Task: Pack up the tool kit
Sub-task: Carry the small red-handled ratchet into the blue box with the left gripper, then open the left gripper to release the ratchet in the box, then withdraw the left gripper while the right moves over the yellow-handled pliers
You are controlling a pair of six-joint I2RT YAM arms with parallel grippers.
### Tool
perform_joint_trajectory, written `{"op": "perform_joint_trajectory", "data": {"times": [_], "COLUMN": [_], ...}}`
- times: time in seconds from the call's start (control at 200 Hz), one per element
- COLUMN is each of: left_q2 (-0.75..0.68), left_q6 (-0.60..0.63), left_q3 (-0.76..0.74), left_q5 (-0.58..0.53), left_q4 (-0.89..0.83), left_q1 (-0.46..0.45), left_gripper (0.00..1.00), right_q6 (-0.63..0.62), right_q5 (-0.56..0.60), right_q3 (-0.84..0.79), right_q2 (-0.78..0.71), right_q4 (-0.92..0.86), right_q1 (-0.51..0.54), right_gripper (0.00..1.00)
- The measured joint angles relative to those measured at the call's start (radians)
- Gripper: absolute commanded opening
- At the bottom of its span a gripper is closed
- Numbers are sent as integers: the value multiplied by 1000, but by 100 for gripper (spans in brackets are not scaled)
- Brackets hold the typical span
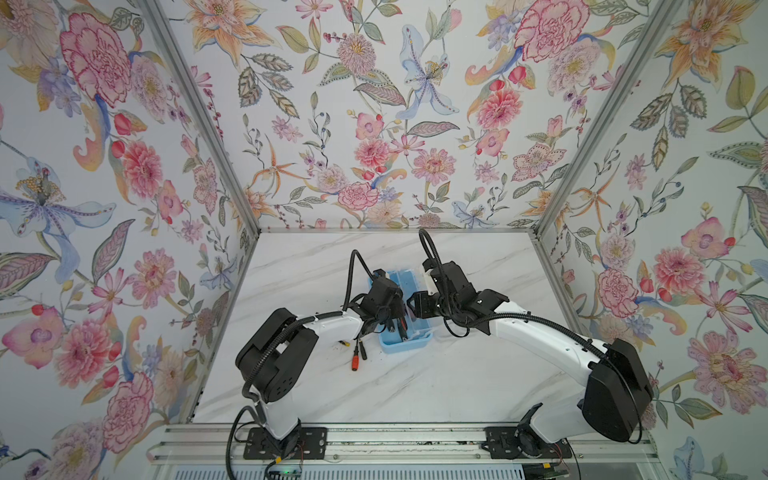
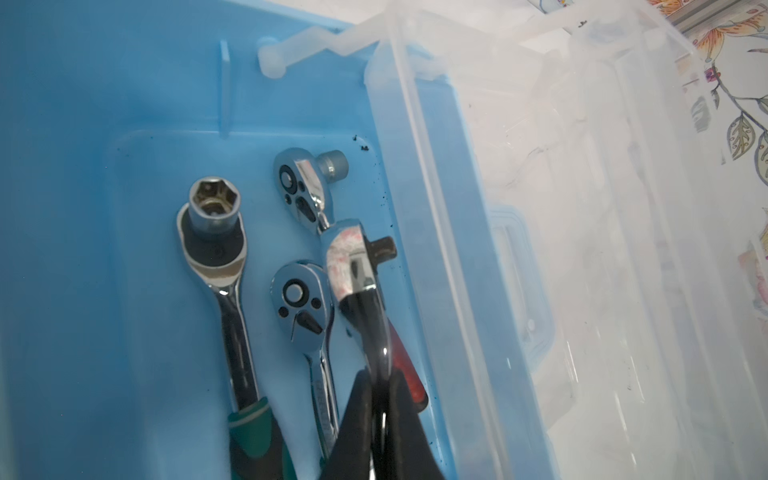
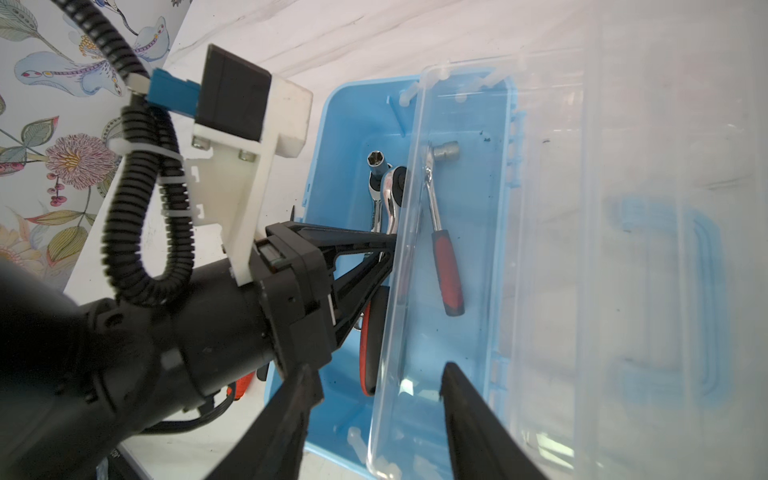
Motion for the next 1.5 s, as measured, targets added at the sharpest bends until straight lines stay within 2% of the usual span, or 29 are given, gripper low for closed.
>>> {"op": "perform_joint_trajectory", "data": {"times": [0.17,0.435,0.566,0.666,0.901,1.051,1.201,1.366,1.501], "left_q2": [24,-8,-159,-317,-620,-793,-894,-999,-1040], "left_q6": [7,22,26,26,-1,-43,-93,-155,-169], "left_q3": [16,13,-74,-171,-425,-579,-699,-812,-843], "left_q5": [5,3,-25,-49,-126,-136,-135,-135,-135], "left_q4": [-2,-3,-11,-26,-101,-126,-130,-115,-115], "left_q1": [11,50,76,106,188,245,263,266,272], "left_gripper": [23,21,23,24,25,25,24,24,24], "right_q6": [0,-4,-22,-51,-161,-235,-298,-350,-380], "right_q5": [4,14,32,53,34,32,26,31,42], "right_q3": [0,2,38,102,246,358,456,558,611], "right_q2": [0,0,5,30,177,316,445,589,676], "right_q4": [-8,-24,-53,-56,-41,-64,-86,-123,-144], "right_q1": [-4,-5,21,84,251,317,333,330,330], "right_gripper": [54,53,59,64,62,60,59,63,62]}}
